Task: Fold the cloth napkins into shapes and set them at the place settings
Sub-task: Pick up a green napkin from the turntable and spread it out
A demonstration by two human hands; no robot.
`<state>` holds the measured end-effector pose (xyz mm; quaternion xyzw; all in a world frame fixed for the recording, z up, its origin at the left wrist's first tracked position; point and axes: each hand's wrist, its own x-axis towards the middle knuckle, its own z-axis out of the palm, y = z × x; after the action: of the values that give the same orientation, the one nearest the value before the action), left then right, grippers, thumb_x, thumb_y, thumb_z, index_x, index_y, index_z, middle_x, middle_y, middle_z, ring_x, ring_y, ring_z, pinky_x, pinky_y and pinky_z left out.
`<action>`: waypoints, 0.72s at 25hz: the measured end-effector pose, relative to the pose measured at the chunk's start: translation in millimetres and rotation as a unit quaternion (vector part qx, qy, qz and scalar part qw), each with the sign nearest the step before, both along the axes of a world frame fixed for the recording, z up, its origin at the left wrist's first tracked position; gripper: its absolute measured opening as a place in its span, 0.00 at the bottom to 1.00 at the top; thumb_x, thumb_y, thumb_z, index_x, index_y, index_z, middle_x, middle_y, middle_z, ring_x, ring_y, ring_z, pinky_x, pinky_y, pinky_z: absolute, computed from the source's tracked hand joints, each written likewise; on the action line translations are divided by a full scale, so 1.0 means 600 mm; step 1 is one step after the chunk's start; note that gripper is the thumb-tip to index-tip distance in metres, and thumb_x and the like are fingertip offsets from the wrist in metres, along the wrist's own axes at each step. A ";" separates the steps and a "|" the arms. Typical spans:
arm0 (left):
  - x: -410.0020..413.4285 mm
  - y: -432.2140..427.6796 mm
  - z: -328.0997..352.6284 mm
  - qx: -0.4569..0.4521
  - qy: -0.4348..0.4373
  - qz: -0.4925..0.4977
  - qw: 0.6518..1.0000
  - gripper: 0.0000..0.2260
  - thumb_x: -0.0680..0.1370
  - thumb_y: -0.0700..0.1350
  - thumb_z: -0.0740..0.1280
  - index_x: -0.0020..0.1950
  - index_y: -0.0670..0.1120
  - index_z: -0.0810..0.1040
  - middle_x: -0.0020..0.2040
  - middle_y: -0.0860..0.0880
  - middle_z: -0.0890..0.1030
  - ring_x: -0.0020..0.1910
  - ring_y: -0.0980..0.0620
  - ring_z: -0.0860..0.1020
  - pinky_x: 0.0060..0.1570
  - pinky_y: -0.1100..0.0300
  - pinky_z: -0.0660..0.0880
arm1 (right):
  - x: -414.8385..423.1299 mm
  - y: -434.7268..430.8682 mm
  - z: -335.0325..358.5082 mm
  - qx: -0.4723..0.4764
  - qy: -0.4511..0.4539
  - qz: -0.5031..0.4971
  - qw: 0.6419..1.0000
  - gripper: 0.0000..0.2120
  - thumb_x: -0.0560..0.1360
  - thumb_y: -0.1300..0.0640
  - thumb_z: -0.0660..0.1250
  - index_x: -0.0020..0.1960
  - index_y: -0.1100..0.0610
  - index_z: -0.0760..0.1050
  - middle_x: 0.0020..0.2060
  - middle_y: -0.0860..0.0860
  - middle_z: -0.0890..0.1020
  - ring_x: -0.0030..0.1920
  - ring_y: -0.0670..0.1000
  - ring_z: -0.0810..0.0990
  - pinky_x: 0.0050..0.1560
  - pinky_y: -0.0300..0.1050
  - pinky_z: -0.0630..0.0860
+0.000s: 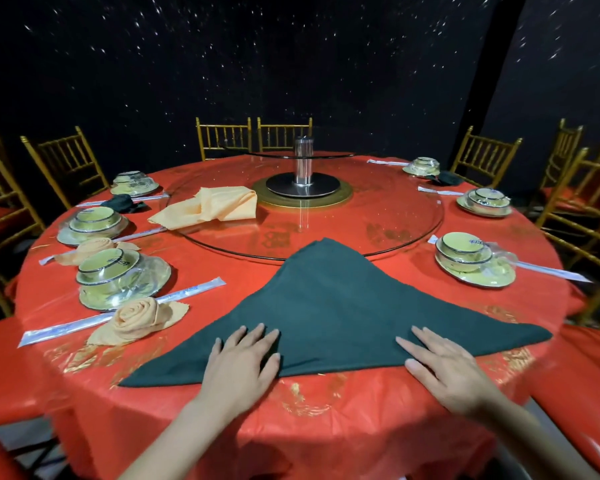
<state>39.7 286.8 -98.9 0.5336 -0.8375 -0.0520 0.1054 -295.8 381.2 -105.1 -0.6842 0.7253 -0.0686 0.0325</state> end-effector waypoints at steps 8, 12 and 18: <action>-0.048 0.007 0.027 0.028 -0.028 0.043 0.998 0.24 0.80 0.56 0.52 0.75 0.55 0.57 0.78 0.53 0.52 0.77 0.46 0.47 0.70 0.36 0.47 | 0.063 -0.023 0.030 0.011 0.006 -0.005 1.000 0.56 0.53 0.25 0.15 0.76 0.40 0.48 0.77 0.47 0.48 0.76 0.44 0.42 0.74 0.45 0.40; -0.144 0.027 0.028 0.047 -0.026 -0.039 0.998 0.24 0.81 0.57 0.48 0.77 0.57 0.51 0.78 0.53 0.49 0.77 0.45 0.44 0.68 0.33 0.42 | 0.155 -0.058 0.023 -0.017 -0.032 0.006 0.999 0.31 0.75 0.36 0.32 0.76 0.42 0.47 0.77 0.47 0.47 0.76 0.45 0.42 0.74 0.46 0.40; -0.142 0.017 -0.008 0.076 -0.071 -0.003 0.995 0.24 0.80 0.62 0.45 0.76 0.62 0.45 0.78 0.55 0.43 0.76 0.44 0.39 0.66 0.30 0.38 | 0.130 -0.055 -0.002 0.012 0.011 -0.012 1.000 0.24 0.81 0.44 0.39 0.76 0.41 0.43 0.77 0.46 0.45 0.76 0.47 0.41 0.74 0.47 0.40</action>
<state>-45.7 297.2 -103.7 0.5399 -0.8382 -0.0776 0.0044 -217.6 348.5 -106.5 -0.6760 0.7343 -0.0528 0.0325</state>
